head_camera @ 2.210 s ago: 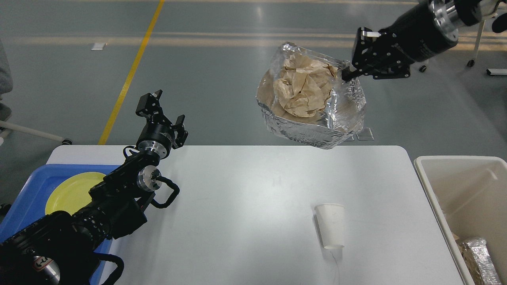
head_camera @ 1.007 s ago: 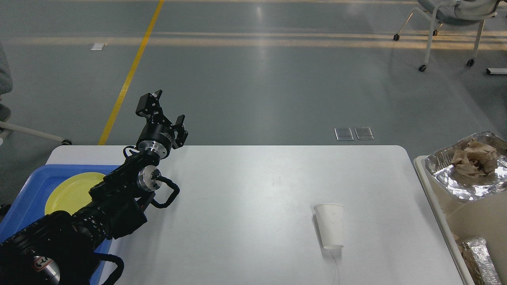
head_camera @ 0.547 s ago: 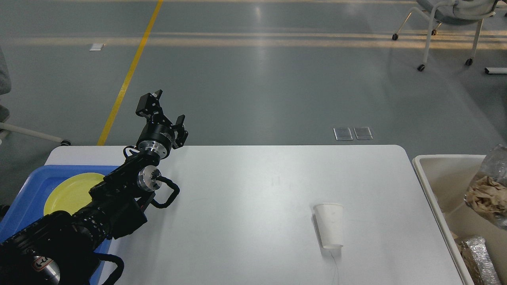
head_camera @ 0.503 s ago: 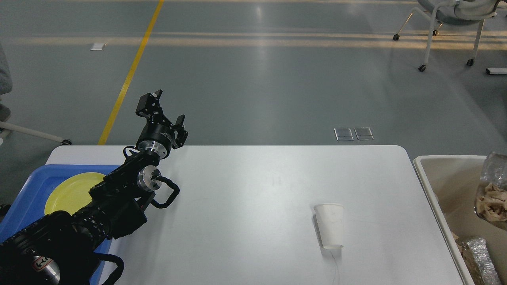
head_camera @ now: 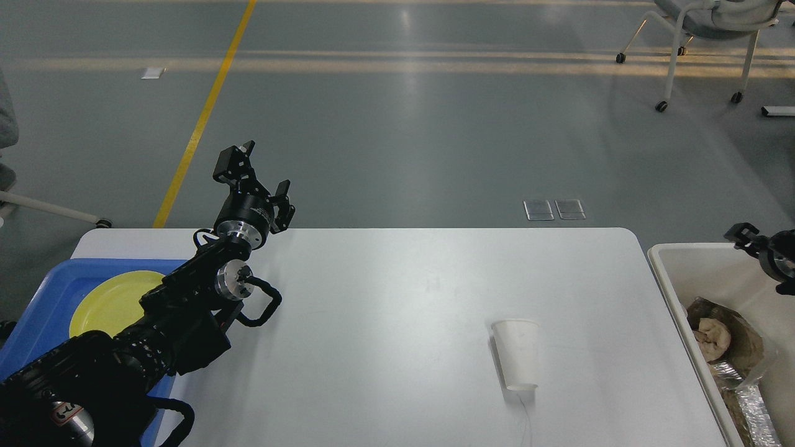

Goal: Tidy desktop
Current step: 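Move the right gripper over to the small white paper cup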

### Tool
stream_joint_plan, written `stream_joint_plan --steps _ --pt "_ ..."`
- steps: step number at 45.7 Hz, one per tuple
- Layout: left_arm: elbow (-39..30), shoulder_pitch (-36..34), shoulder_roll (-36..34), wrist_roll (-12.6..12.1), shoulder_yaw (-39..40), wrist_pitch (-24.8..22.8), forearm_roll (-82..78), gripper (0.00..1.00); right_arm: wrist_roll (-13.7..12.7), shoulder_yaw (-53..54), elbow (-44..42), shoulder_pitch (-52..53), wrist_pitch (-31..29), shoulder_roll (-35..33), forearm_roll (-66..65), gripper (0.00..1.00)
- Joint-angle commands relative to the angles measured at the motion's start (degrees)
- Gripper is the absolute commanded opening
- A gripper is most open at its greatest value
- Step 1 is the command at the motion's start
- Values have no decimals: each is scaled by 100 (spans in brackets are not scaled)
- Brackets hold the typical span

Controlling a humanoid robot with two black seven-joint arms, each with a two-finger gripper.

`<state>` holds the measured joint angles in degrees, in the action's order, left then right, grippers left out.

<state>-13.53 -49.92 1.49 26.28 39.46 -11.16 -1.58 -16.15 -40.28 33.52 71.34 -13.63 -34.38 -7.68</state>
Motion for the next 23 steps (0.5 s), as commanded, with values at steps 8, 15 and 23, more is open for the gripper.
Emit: stream_joint_plan --steps 8,15,23 --pt "0 0 0 0 0 0 0 100 -11 11 2245 2075 -1343 -42 -15 100" --pt "0 0 0 0 0 0 0 100 -2 55 3194 3086 -1739 28 -15 100" --pt "0 0 0 0 0 0 0 100 16 108 4126 4282 -2283 151 29 100"
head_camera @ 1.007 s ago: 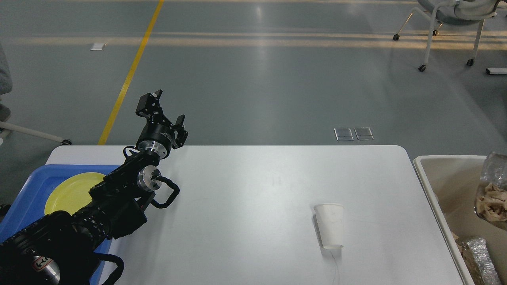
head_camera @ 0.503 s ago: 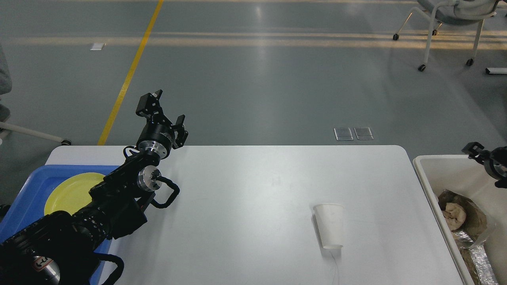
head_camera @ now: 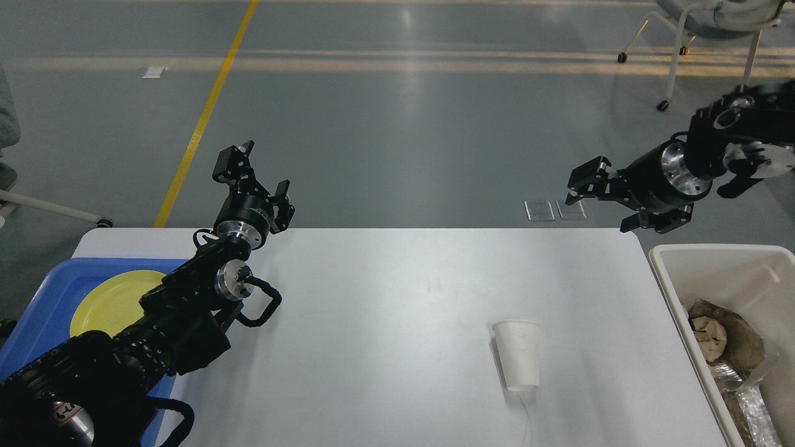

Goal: Tidy desktop
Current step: 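Move the right gripper over to the small white paper cup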

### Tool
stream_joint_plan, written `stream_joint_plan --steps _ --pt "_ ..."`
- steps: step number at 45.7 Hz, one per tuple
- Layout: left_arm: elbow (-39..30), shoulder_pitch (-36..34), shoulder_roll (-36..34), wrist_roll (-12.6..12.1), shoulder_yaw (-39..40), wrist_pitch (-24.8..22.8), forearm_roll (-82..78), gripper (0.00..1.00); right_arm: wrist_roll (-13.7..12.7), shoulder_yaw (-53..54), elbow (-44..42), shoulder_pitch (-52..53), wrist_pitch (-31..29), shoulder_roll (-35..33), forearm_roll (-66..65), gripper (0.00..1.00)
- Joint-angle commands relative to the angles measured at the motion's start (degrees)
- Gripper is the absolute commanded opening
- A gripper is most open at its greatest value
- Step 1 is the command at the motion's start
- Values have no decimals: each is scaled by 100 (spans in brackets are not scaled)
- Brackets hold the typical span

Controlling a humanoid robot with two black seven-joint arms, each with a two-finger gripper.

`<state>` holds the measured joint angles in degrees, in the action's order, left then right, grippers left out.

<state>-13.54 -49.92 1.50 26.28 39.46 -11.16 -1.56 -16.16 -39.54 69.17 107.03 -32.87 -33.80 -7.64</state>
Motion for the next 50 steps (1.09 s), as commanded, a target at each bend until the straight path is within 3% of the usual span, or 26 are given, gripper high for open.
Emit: stream_joint_plan --steps 1,15,21,32,41,50 --pt "0 0 0 0 0 0 -2 100 25 52 641 844 -447 102 35 100" --pt "0 0 0 0 0 0 6 100 69 763 1371 1918 -1818 -12 114 100" --pt "0 0 0 0 0 0 -2 100 69 904 1327 1874 -1934 -57 53 100" --pt "0 0 0 0 0 0 -2 100 61 931 1266 733 -1662 -39 -544 100" --pt "0 0 0 0 0 0 6 100 43 940 1064 -647 -844 180 -1292 100" --pt "0 0 0 0 0 0 -2 100 43 1194 826 -1746 -431 356 -1880 100"
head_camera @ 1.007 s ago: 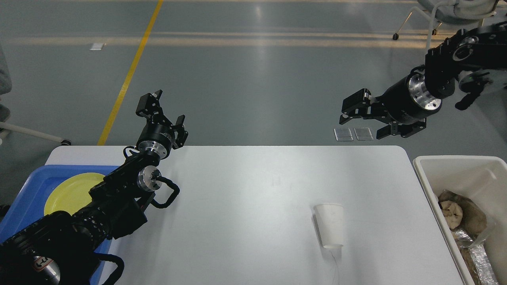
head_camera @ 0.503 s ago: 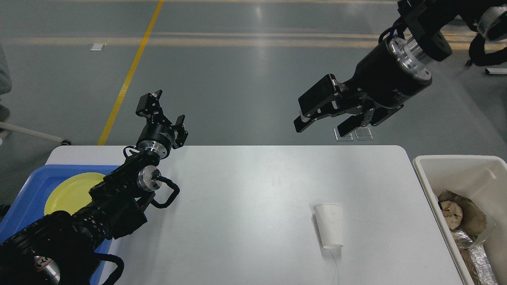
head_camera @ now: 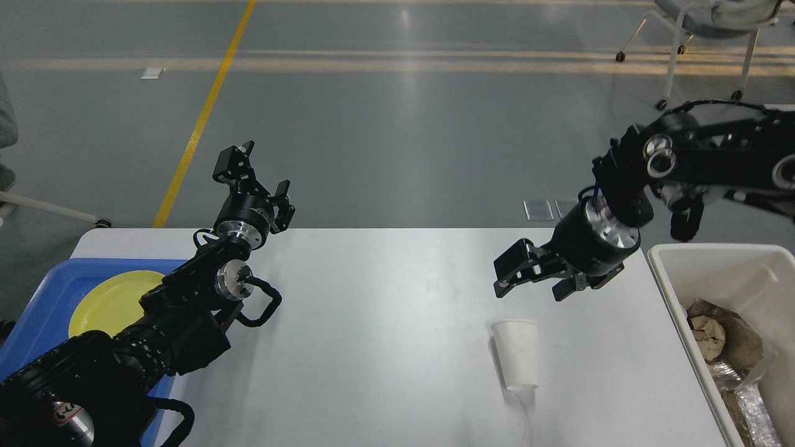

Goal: Tidy desktop
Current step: 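Move the right gripper over to the small white paper cup, then lower the right gripper and close it on the white cup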

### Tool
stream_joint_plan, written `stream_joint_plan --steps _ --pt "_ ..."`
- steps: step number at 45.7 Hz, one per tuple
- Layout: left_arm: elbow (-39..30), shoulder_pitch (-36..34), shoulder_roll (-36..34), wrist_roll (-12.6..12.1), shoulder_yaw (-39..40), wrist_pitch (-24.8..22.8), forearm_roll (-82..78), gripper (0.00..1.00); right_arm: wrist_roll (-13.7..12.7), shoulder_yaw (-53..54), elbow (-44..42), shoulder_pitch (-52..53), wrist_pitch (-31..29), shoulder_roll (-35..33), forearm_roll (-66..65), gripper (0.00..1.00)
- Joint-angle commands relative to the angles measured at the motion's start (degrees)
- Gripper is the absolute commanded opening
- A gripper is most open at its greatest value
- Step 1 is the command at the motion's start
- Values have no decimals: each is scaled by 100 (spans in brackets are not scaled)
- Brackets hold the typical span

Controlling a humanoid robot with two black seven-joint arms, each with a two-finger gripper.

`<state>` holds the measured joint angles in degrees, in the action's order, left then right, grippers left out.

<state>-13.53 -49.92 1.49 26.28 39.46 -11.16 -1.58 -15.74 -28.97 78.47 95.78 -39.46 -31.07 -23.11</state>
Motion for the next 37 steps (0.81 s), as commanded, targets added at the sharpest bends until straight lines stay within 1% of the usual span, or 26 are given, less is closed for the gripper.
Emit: stream_joint_plan --steps 1,6,12,16,22,28,37 --pt "0 0 0 0 0 0 0 100 0 164 -104 -744 298 101 -395 100" --pt "0 0 0 0 0 0 0 100 9 269 -148 -1263 641 163 -659 100" --pt "0 0 0 0 0 0 0 100 9 331 -315 -1650 764 268 -695 100" --pt "0 0 0 0 0 0 0 100 9 419 -481 -1931 913 382 -695 100" --pt "0 0 0 0 0 0 0 100 18 401 -912 -2283 1353 628 -712 100" --pt "0 0 0 0 0 0 0 100 18 375 -1343 -2546 1415 874 -721 100" --pt "0 0 0 0 0 0 0 100 27 428 -1378 -2837 1529 919 -976 100"
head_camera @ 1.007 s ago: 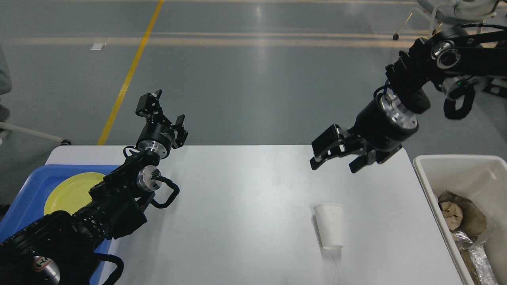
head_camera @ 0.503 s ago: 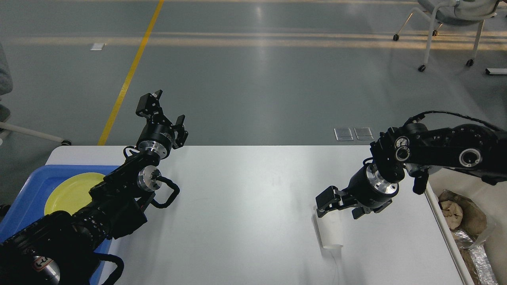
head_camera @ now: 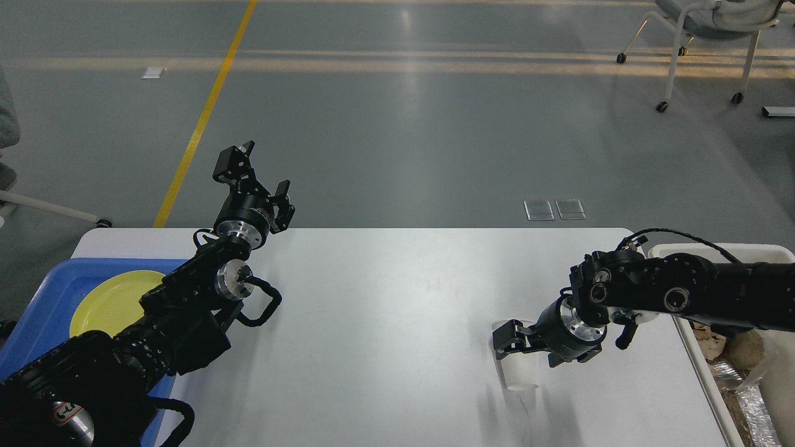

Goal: Tidy desktop
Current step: 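Lower the right gripper and close it on the white cup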

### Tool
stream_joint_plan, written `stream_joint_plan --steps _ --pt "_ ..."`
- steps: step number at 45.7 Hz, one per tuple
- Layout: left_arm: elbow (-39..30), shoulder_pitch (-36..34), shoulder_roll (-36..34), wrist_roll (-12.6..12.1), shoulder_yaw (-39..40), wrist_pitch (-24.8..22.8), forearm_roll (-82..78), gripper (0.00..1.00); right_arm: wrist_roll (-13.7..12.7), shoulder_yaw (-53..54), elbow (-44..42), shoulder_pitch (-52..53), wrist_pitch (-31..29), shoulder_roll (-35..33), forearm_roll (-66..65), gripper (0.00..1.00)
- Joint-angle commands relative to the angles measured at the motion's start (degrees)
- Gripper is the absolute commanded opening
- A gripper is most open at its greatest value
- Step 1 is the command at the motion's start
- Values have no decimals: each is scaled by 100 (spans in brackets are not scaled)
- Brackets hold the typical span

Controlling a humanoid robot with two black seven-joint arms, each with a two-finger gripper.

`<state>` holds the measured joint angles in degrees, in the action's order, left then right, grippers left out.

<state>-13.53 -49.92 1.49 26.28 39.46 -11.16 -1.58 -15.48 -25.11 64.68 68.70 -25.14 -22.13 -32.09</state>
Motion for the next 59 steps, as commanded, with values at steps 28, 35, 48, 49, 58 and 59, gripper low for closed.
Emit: stream_joint_plan --steps 28,35,48,49,58,59 --pt "0 0 0 0 0 0 0 100 1 -11 -395 -752 1046 428 -78 100" --pt "0 0 0 0 0 0 0 100 1 -2 -641 -770 1046 534 -69 97" --pt "0 0 0 0 0 0 0 100 1 -20 -659 -779 1011 552 -61 71" --pt "0 0 0 0 0 0 0 100 1 -20 -659 -779 1002 552 -61 69" --pt "0 0 0 0 0 0 0 100 1 -20 -633 -779 1002 543 -52 68" --pt "0 0 0 0 0 0 0 100 1 -20 -632 -779 1002 543 -52 68"
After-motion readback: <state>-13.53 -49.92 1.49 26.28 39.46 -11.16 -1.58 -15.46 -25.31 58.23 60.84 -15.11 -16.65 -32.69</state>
